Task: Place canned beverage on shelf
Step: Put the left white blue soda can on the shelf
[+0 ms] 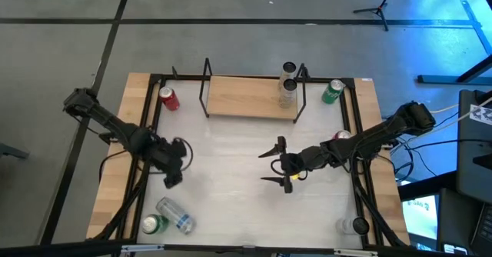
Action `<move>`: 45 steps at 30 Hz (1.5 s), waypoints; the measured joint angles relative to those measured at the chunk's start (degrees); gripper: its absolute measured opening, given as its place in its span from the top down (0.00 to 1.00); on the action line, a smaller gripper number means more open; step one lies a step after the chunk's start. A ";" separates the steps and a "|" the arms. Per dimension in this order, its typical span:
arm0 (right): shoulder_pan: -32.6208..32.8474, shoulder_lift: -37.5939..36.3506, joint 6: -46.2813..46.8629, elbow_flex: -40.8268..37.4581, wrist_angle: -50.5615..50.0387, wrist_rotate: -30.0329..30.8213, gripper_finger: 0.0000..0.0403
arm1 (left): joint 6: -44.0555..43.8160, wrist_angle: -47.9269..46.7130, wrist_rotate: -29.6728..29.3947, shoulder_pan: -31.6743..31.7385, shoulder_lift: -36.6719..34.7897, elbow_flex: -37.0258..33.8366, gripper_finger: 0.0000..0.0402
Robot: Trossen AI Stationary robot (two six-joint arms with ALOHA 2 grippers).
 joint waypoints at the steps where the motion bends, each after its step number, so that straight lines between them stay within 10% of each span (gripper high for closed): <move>1: 0.00 0.00 0.00 0.00 0.05 0.00 0.17 | 1.10 2.66 -0.54 -0.86 0.33 0.05 0.10; 18: 0.07 0.01 3.80 0.00 0.10 -4.19 0.17 | 2.04 24.00 3.05 -9.87 14.41 0.14 0.10; 45: 8.63 2.70 7.52 -0.02 6.58 -2.47 0.17 | 3.63 21.89 -0.34 -23.92 32.76 7.55 0.10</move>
